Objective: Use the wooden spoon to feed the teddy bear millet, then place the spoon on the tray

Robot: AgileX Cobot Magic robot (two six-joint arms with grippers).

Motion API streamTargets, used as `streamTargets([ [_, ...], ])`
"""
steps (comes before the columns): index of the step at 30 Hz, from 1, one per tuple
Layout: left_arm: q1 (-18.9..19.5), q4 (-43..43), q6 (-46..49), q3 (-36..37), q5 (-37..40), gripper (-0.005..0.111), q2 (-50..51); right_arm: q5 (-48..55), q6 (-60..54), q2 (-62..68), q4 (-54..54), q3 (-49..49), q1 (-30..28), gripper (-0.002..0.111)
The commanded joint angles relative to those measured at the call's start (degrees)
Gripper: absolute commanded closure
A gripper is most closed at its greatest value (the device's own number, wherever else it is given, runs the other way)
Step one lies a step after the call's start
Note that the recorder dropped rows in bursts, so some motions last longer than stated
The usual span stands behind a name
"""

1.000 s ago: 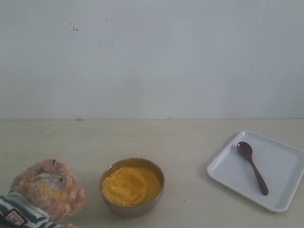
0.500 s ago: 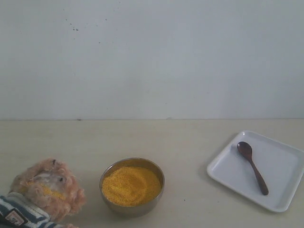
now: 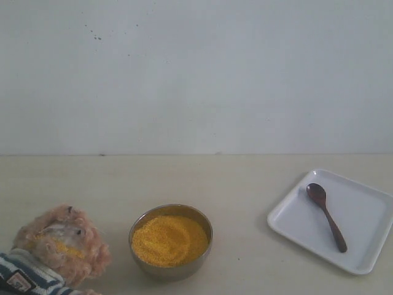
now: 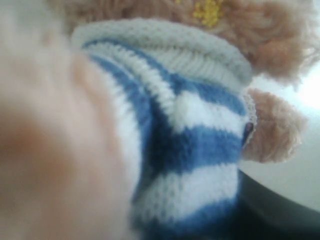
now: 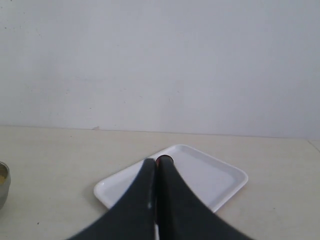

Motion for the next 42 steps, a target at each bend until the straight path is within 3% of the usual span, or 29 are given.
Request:
streamTargets([
  [1, 0.2, -0.9, 0.3, 0.1, -1.1, 0.101, -0.4, -0.7, 0.0, -0.4, 0.2, 0.0, -0.2, 0.108],
  [18, 0.2, -2.9, 0.1, -3.5, -2.2, 0.101, -0.2, -0.7, 0.0, -0.4, 0.2, 0.0, -0.2, 0.108],
  [34, 0.2, -3.9, 2.3, -7.1, -9.3, 0.101, 10.8, -0.2, 0.0, -0.4, 0.2, 0.0, -0.2, 0.108],
  [39, 0.2, -8.0, 5.4, -7.1, -8.6, 0.094, 14.5, -0.2, 0.0, -0.4, 0.2, 0.0, -0.2, 0.108],
  [42, 0.2, -9.3, 6.7, -7.1, -10.0, 0.081, 15.8, -0.2, 0.0, -0.4, 0.2, 0.0, -0.2, 0.108],
])
